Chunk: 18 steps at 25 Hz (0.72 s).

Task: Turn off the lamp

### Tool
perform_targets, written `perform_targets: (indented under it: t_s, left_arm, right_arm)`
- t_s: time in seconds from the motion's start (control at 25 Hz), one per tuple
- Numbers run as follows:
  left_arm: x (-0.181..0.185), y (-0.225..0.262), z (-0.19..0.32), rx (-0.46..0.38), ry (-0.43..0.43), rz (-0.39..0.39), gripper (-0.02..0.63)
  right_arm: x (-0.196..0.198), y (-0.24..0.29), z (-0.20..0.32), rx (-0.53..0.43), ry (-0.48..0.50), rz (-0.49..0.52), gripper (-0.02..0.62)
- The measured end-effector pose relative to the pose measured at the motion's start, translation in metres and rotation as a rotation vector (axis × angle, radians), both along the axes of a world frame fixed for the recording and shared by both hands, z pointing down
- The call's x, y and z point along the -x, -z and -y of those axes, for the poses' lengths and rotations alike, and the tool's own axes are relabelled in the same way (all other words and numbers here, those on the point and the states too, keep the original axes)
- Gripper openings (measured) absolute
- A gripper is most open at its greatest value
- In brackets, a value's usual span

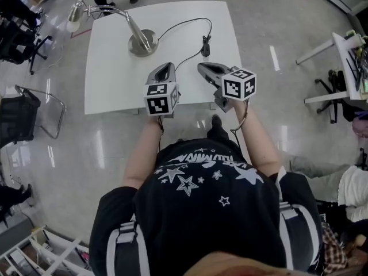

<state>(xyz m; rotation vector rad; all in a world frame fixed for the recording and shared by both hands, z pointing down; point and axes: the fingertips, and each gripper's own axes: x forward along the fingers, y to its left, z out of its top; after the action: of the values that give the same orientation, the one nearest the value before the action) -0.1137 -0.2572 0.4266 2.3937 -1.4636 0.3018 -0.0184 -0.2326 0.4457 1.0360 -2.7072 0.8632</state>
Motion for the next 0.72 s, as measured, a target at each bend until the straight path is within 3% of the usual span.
perform_targets:
  t_s: [0.4,0.72]
  left_arm:
    - [0.010,0.008,-0.040,-0.010,-0.192,-0.042,0.011]
    - [0.001,0.016,-0.071,-0.011,-0.288,-0.083,0.011]
  right_arm:
    - [0.025,0.006,-0.057,-0.017,-0.182,-0.004,0.006]
    - [0.022,0.013,-0.101,-0.026,-0.293,-0.019,0.006]
